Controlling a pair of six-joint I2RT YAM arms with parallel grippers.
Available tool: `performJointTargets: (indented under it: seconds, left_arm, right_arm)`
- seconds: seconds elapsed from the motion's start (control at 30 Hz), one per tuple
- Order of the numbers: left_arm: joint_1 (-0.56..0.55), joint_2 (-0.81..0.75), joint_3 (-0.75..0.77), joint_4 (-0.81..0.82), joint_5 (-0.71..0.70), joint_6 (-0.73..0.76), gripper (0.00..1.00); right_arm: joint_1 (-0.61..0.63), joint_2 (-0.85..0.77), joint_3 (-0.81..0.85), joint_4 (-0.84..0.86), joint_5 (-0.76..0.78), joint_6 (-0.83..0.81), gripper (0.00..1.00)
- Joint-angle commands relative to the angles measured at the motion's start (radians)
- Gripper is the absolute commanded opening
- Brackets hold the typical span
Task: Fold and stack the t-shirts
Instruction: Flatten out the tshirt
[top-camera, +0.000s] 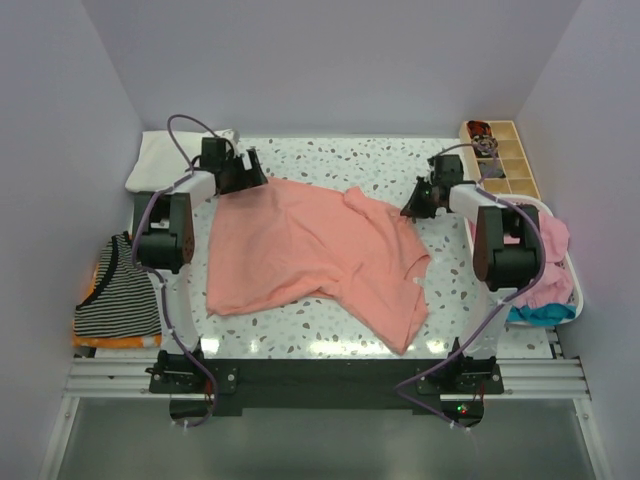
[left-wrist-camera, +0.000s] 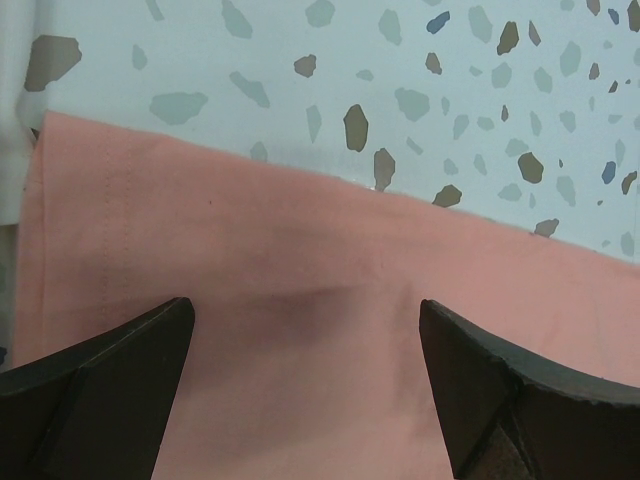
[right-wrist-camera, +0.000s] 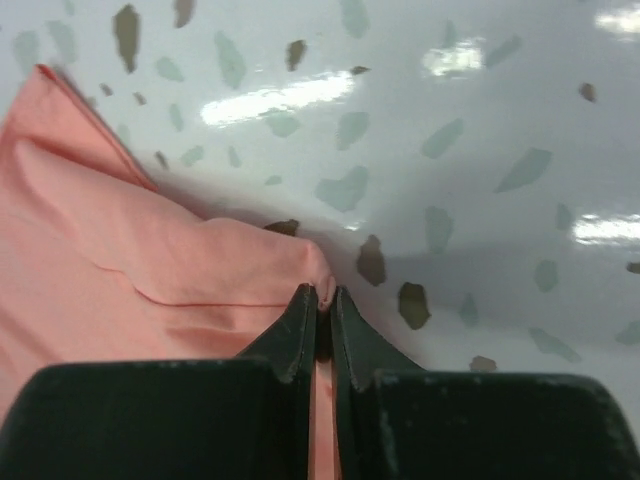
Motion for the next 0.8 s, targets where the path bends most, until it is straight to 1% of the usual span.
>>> performJointTargets:
  seconds: [0.0, 0.03, 0.13, 0.17, 0.23, 0.27, 0.33, 0.37, 0.4, 0.43, 0.47, 0.5, 0.53, 0.6, 0.63, 0.7, 0.77]
  left_arm:
    - [0.008, -0.025, -0.023, 0.052, 0.038, -0.005, 1.00]
    - [0.008, -0.037, -0.037, 0.069, 0.038, -0.009, 1.00]
    - [0.008, -0.045, -0.068, 0.086, 0.046, -0.022, 1.00]
    - [0.008, -0.043, -0.068, 0.088, 0.049, -0.025, 1.00]
    - [0.008, -0.040, -0.071, 0.086, 0.053, -0.025, 1.00]
    - [0.008, -0.040, -0.071, 0.086, 0.053, -0.026, 1.00]
    - [0.008, -0.040, -0.071, 0.086, 0.056, -0.026, 1.00]
    - [0.008, -0.040, -0.070, 0.085, 0.058, -0.026, 1.00]
    - [0.008, -0.040, -0.068, 0.085, 0.061, -0.025, 1.00]
    - [0.008, -0.039, -0.067, 0.080, 0.063, -0.025, 1.00]
    - [0.008, -0.039, -0.065, 0.077, 0.063, -0.022, 1.00]
    - [0.008, -0.039, -0.063, 0.077, 0.063, -0.022, 1.00]
    - [0.008, -0.039, -0.063, 0.080, 0.063, -0.022, 1.00]
    - [0.008, -0.039, -0.065, 0.083, 0.069, -0.029, 1.00]
    - [0.008, -0.039, -0.065, 0.086, 0.069, -0.031, 1.00]
    - [0.008, -0.040, -0.068, 0.091, 0.078, -0.038, 1.00]
    - [0.008, -0.045, -0.070, 0.089, 0.082, -0.037, 1.00]
  right_arm:
    - [0.025, -0.112, 0.012, 0.063, -0.253, -0.081, 0.00]
    - [0.037, -0.133, 0.015, 0.033, -0.268, -0.128, 0.00]
    - [0.126, -0.220, -0.015, -0.062, -0.300, -0.188, 0.00]
    - [0.198, -0.240, -0.030, -0.085, -0.314, -0.208, 0.00]
    - [0.283, -0.292, -0.078, -0.155, -0.356, -0.251, 0.00]
    - [0.367, -0.306, -0.101, -0.169, -0.366, -0.254, 0.00]
    - [0.439, -0.349, -0.184, -0.177, -0.424, -0.235, 0.00]
    - [0.496, -0.366, -0.220, -0.160, -0.437, -0.209, 0.13]
    - [0.514, -0.378, -0.285, -0.146, -0.458, -0.187, 0.19]
    - [0.530, -0.389, -0.311, -0.146, -0.452, -0.158, 0.33]
    - [0.536, -0.413, -0.332, -0.154, -0.433, -0.146, 0.52]
    - [0.536, -0.429, -0.352, -0.187, -0.390, -0.141, 0.54]
    - [0.536, -0.449, -0.351, -0.207, -0.259, -0.141, 0.57]
    - [0.536, -0.489, -0.305, -0.259, -0.094, -0.139, 0.66]
    - [0.533, -0.493, -0.287, -0.260, 0.016, -0.141, 0.66]
    - [0.535, -0.492, -0.218, -0.263, 0.097, -0.141, 0.66]
    - [0.532, -0.483, -0.183, -0.245, 0.143, -0.135, 0.66]
